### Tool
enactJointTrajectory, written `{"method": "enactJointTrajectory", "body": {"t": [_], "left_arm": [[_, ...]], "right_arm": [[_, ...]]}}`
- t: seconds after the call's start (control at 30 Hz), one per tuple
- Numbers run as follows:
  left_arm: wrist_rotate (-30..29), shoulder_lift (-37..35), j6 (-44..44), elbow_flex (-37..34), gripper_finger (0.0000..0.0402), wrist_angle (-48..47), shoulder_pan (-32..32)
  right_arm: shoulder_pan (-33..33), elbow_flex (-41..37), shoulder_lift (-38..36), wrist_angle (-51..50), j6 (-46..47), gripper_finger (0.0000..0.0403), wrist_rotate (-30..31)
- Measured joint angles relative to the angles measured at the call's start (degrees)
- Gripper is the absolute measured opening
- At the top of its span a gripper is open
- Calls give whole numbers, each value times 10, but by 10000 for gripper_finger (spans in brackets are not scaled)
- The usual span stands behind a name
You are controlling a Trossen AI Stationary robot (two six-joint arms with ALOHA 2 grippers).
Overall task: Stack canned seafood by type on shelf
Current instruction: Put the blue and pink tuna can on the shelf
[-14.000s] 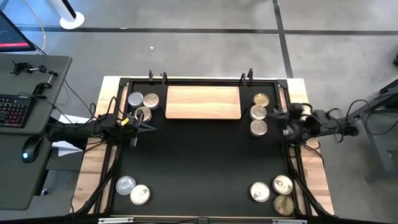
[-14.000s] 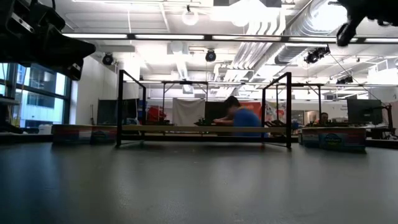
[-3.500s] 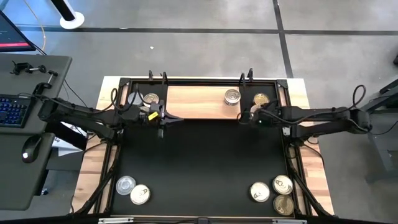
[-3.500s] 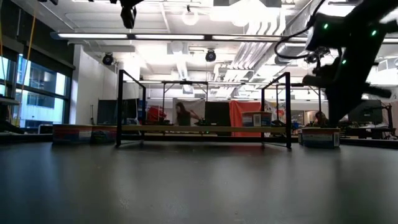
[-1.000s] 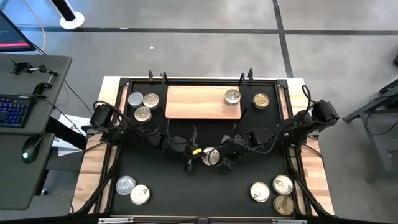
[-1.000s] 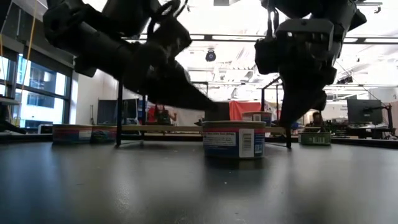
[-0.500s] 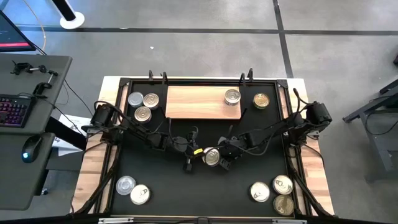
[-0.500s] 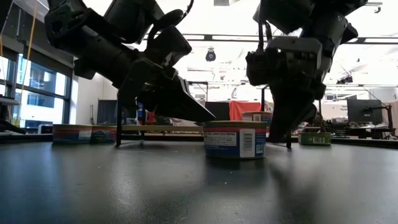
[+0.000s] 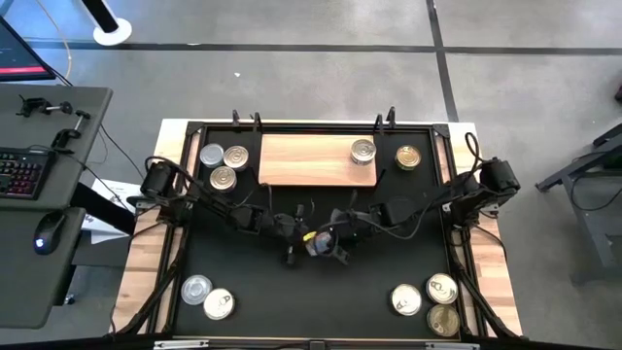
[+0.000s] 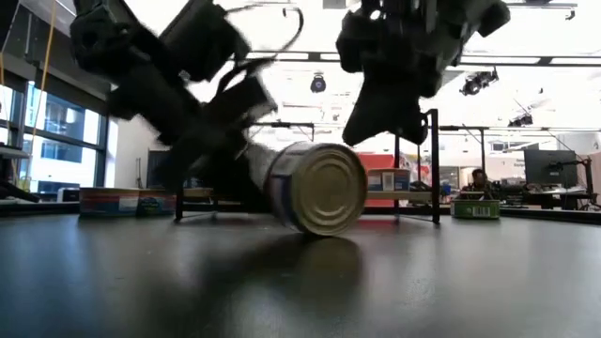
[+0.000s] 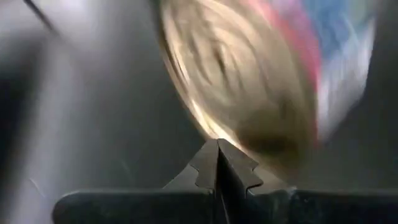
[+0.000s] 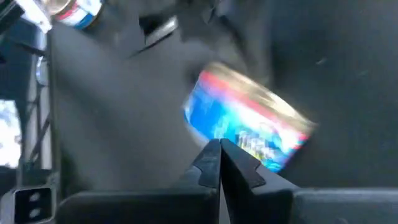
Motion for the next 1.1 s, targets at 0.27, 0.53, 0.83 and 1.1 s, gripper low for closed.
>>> {"method": "enactJointTrajectory", "body": {"t": [0.27,0.53,0.83,1.1], "left_arm": [[-19,-87,22,2,0,-209,36],[-24,-248,-85,-25,0,-348,75],[-129,-407,-306,-91,0,-355,-48],[-300,-488,-313,-76,0,-327,-162]], "right_arm": [[-13,74,1,-84,-99,0,-8],[-23,166,1,-132,-221,16,-31],[-27,238,80,-195,-365,188,-73],[-18,349,182,-251,-545,270,-71]]}}
